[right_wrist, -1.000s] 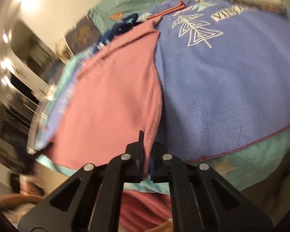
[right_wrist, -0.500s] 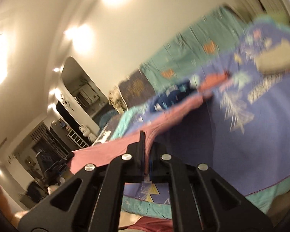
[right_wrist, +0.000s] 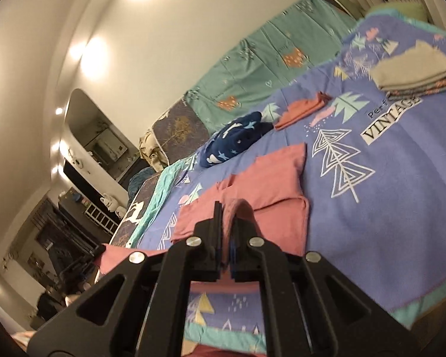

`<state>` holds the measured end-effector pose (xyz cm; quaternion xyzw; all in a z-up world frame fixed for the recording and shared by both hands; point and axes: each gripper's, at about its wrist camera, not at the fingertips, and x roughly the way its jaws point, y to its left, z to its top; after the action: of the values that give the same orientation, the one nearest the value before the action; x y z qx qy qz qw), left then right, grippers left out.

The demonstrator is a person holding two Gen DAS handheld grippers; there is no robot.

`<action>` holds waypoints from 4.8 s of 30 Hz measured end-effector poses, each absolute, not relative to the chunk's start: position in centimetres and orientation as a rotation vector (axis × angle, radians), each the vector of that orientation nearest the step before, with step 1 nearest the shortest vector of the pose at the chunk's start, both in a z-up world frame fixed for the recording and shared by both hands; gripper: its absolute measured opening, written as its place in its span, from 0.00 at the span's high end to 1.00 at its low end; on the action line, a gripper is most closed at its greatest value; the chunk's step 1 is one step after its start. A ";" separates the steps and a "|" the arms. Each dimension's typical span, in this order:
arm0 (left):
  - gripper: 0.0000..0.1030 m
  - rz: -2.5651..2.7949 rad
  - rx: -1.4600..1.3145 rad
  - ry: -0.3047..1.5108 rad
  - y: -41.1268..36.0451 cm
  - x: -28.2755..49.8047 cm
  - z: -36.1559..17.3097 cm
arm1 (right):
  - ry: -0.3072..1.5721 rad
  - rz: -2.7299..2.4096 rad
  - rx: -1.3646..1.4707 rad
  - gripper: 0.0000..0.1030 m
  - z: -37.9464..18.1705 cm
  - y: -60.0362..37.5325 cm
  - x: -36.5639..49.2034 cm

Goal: Fold small clothes

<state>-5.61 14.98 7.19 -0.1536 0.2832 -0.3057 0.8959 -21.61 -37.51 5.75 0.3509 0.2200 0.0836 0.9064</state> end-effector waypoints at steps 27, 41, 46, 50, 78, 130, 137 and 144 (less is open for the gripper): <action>0.49 -0.400 -0.103 0.745 11.0 15.8 0.3 | 0.834 0.004 0.355 0.56 -3.9 -40.4 6.1; 0.45 -0.437 0.126 0.813 8.4 16.4 -2.9 | 0.861 0.123 0.290 0.94 -5.4 -38.2 11.6; 0.45 -0.412 0.078 0.809 7.5 20.5 -3.2 | 0.860 0.094 0.423 0.93 -5.4 -39.5 11.5; 0.46 -0.453 -0.018 0.856 7.5 22.7 -4.1 | 0.868 0.089 0.455 0.85 -5.7 -40.0 11.4; 0.56 -0.389 -0.121 0.834 10.6 21.4 -3.9 | 0.854 -0.086 0.551 0.62 -6.0 -43.9 6.8; 0.91 -0.654 0.425 0.904 -27.0 -1.8 -6.3 | 0.605 0.134 0.845 0.63 -9.3 -48.3 -3.0; 0.91 -0.677 0.299 1.002 -24.4 -0.6 -5.5 | 0.621 0.144 0.811 0.57 -9.0 -47.7 -2.8; 0.78 -0.728 0.294 1.035 -25.1 -1.0 -5.9 | 0.639 0.146 0.786 0.55 -8.9 -47.3 -2.7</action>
<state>-0.96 -25.05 -5.87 0.1371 0.4820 -0.3391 0.7962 -2.66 -47.28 -8.94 0.3759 0.3056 0.0700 0.8720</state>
